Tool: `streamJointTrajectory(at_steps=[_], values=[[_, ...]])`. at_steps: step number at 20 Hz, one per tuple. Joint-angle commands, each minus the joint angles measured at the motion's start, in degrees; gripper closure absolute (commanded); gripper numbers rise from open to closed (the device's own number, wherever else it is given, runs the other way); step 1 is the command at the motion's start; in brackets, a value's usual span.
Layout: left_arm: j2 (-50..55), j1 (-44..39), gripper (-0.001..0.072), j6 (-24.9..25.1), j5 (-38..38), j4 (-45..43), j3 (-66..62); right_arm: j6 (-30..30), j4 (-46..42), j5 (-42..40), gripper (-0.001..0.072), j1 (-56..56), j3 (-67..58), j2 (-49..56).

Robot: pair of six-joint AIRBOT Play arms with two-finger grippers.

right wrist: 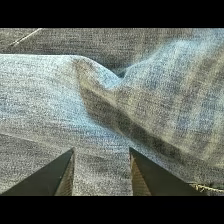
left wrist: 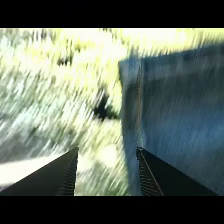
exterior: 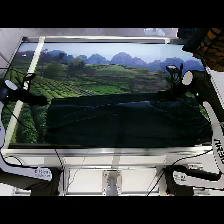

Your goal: Fold the clothes and pants, and hang the long-sleeved shirts on hangers.

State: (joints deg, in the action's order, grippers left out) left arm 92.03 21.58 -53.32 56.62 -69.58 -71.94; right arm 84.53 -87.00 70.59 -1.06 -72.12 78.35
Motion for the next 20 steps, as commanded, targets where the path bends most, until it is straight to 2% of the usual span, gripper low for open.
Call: streamJointTrajectory(at_steps=[1,6,8,12,13,14,16,17,20], values=[[3.5,0.8,0.0272,2.6,-6.6,10.2,0.0,0.9,0.0,0.4,0.0332,0.0,-0.1,0.0],[6.4,0.7,0.0272,2.8,-8.9,11.8,-0.1,1.1,-0.8,-0.7,0.0332,0.0,-0.1,0.0],[7.0,0.3,0.0272,2.9,-9.9,11.8,-0.1,3.5,-2.3,-2.5,0.0331,0.0,-0.1,0.0],[7.8,-0.6,0.0277,3.5,-12.0,12.5,-0.1,4.5,-4.4,-4.6,0.0331,0.3,-0.1,0.0],[8.0,-0.9,0.0319,4.3,-11.9,13.5,-0.1,5.3,-4.8,-5.2,0.0331,1.2,-0.1,0.0],[8.0,-1.3,0.0403,5.5,-11.6,14.8,-0.1,6.4,-4.8,-5.7,0.0331,3.1,-0.1,0.0],[8.0,-2.5,0.0654,6.3,-11.5,15.6,-0.1,7.7,-4.8,-5.7,0.0331,8.3,-0.1,0.0],[8.0,-2.9,0.0687,6.4,-11.5,15.7,-0.1,7.7,-4.7,-6.0,0.0330,11.2,0.0,0.0],[7.8,-3.3,0.0687,5.9,-11.5,15.7,-0.3,7.7,-4.6,-8.5,0.0330,20.0,0.0,0.3]])
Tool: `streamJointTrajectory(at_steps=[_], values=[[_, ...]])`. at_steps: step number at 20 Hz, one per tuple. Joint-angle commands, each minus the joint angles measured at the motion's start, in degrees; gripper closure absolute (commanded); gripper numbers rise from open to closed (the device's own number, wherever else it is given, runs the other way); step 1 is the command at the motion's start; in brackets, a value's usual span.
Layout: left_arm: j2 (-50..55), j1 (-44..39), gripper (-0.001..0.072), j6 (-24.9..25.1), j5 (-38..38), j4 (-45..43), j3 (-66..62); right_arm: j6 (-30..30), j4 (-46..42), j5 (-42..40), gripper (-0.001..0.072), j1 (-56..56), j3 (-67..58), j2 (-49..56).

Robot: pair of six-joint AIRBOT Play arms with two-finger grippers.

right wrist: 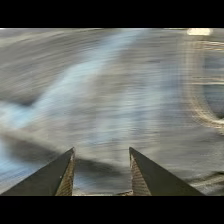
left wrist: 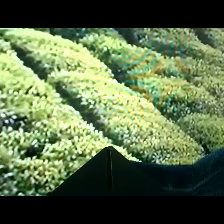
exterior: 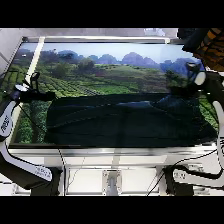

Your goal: Fold the clothes and pants, and hang the long-sleeved shirts on hangers.

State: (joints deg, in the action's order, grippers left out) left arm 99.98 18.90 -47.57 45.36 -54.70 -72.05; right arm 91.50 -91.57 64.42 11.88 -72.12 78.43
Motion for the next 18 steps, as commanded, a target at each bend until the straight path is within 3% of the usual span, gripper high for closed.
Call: streamJointTrajectory(at_steps=[1,2,8,12,15,17,18], values=[[-0.4,-0.6,0.0687,-0.7,-0.2,0.8,-0.5,0.7,0.1,-3.6,0.0296,9.8,0.0,0.5],[-0.9,-0.3,0.0687,-1.6,-0.2,0.8,-1.1,0.7,0.3,-4.8,0.0237,12.0,0.0,1.0],[-2.5,-0.2,0.0687,-6.5,-0.1,0.8,-3.7,2.3,0.2,-9.0,0.0237,19.2,-0.1,9.8],[-2.5,-0.2,0.0688,-6.5,1.1,0.7,-3.7,3.9,0.5,-16.3,0.0237,20.0,-0.9,14.5],[-2.5,0.5,0.0681,-7.7,3.3,-1.0,-3.8,3.8,0.7,-16.2,0.0237,19.9,-5.5,18.3],[-2.5,1.7,0.0427,-11.5,3.5,-1.4,-3.8,3.8,0.7,-16.2,0.0237,19.9,-8.2,19.3],[-2.5,2.2,0.0427,-12.1,4.5,-1.4,-3.8,3.8,0.7,-16.0,0.0237,19.9,-9.3,19.8]])
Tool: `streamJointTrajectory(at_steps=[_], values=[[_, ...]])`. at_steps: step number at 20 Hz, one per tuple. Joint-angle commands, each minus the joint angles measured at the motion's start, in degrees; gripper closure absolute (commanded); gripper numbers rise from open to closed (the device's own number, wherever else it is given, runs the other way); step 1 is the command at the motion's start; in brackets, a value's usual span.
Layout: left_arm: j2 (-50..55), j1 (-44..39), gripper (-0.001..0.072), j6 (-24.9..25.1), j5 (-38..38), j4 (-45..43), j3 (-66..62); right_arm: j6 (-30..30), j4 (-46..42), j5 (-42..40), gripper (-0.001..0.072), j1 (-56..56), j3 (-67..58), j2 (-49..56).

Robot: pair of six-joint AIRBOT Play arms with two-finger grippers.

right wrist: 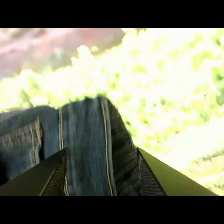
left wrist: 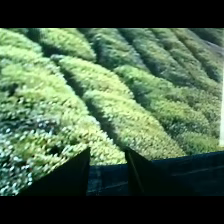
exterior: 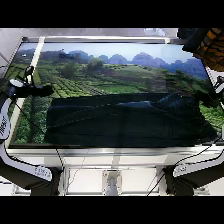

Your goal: Fold the clothes and pants, and hang the long-sleeved shirts on hangers.

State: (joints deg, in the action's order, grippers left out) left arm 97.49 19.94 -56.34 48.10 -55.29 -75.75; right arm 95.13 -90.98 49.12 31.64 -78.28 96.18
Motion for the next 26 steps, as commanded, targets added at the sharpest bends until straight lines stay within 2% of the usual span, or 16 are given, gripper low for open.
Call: streamJointTrajectory(at_steps=[1,5,8,14,16,18,19,20,21,22,23,26], values=[[0.0,1.5,0.0427,-3.3,3.7,-1.2,-0.1,0.2,0.2,-0.7,0.0237,0.2,-3.7,2.5],[0.7,1.6,0.0426,-5.0,11.5,-8.6,0.0,0.2,0.6,1.0,0.0235,0.2,-3.9,4.2],[0.7,1.7,0.0427,-5.5,13.7,-9.2,0.0,0.2,0.7,1.6,0.0199,0.2,-3.9,4.7],[1.0,1.1,0.0430,-6.4,12.6,-9.3,0.0,-0.3,4.9,2.9,0.0201,0.1,-3.9,6.6],[2.5,0.4,0.0506,-6.3,12.2,-8.5,0.0,-0.9,9.3,3.3,0.0201,0.1,-3.9,8.0],[4.8,-0.9,0.0507,-6.3,12.2,-8.1,0.0,-3.0,13.6,4.1,0.0203,0.1,-3.9,9.4],[5.7,-1.6,0.0516,-6.3,12.1,-8.1,0.0,-3.1,14.5,4.0,0.0227,0.1,-3.9,9.6],[6.2,-2.2,0.0671,-6.3,11.4,-8.1,-0.1,-3.2,14.8,3.8,0.0321,0.1,-4.0,9.6],[6.3,-2.6,0.0687,-6.3,10.3,-8.1,-0.1,-3.3,14.9,3.9,0.0468,0.1,-4.5,9.6],[5.9,-2.9,0.0687,-6.3,8.9,-8.1,-0.2,-3.3,15.2,4.1,0.0656,0.1,-5.4,9.6],[5.5,-3.1,0.0688,-6.3,7.7,-8.1,-0.6,-3.4,15.8,4.3,0.0682,0.1,-6.4,9.6],[2.4,-3.1,0.0688,-7.4,1.8,-7.0,-3.0,-5.9,19.8,4.5,0.0682,0.1,-11.5,9.6]])
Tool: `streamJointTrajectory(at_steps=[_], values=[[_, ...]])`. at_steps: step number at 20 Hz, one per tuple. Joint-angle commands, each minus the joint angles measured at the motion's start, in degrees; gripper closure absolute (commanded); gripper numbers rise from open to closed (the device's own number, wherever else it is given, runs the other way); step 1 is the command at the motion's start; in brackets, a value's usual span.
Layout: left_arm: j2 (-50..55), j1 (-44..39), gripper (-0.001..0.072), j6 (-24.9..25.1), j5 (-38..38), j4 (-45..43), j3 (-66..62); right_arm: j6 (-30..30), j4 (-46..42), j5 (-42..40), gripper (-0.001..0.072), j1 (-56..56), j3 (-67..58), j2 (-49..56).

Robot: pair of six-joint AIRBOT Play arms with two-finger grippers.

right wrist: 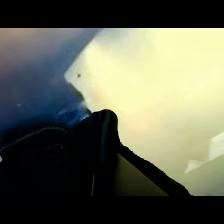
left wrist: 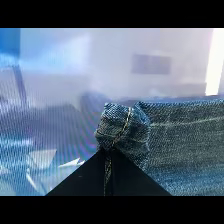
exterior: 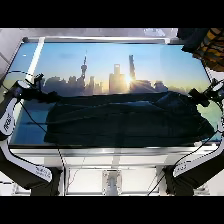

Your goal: Fold the clothes and pants, and hang the long-sleeved shirts on hangers.

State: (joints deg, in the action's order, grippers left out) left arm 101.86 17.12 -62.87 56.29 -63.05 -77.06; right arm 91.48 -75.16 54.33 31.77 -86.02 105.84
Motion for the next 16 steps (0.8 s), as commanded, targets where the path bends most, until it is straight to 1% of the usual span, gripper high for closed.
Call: streamJointTrajectory(at_steps=[1,2,4,6,11,13,14,15,16], values=[[-3.6,-0.3,0.0688,-2.0,-10.0,0.8,-2.3,-3.7,6.0,-0.5,0.0682,0.0,-6.2,-0.1],[-5.7,-0.3,0.0688,-3.1,-14.5,0.7,-2.4,-4.1,6.7,-0.2,0.0683,0.0,-8.6,-0.1],[-9.4,-0.3,0.0689,-3.7,-21.7,0.7,-2.4,-4.1,6.8,0.2,0.0683,0.0,-13.1,-0.2],[-12.0,-0.2,0.0689,-3.6,-25.3,0.4,-2.4,-4.1,6.7,-0.7,0.0684,0.0,-15.4,-0.8],[-12.3,-0.2,0.0688,-3.7,-26.1,-1.4,-2.3,-3.8,4.1,-1.6,0.0683,-0.3,-15.6,-1.1],[-10.4,-0.2,0.0687,-5.0,-25.9,-1.4,-2.3,-3.8,4.6,-1.6,0.0682,-0.7,-15.6,-0.7],[-9.2,-0.3,0.0686,-5.8,-25.9,-1.3,-2.3,-3.8,4.7,-1.4,0.0659,-1.1,-15.6,-0.2],[-8.0,-0.4,0.0652,-6.3,-25.9,-0.6,-2.3,-3.8,4.6,-1.4,0.0617,-1.6,-15.6,0.2],[-6.9,-0.4,0.0563,-6.3,-26.2,0.7,-2.3,-3.8,4.6,-1.5,0.0572,-2.4,-15.6,0.6]])
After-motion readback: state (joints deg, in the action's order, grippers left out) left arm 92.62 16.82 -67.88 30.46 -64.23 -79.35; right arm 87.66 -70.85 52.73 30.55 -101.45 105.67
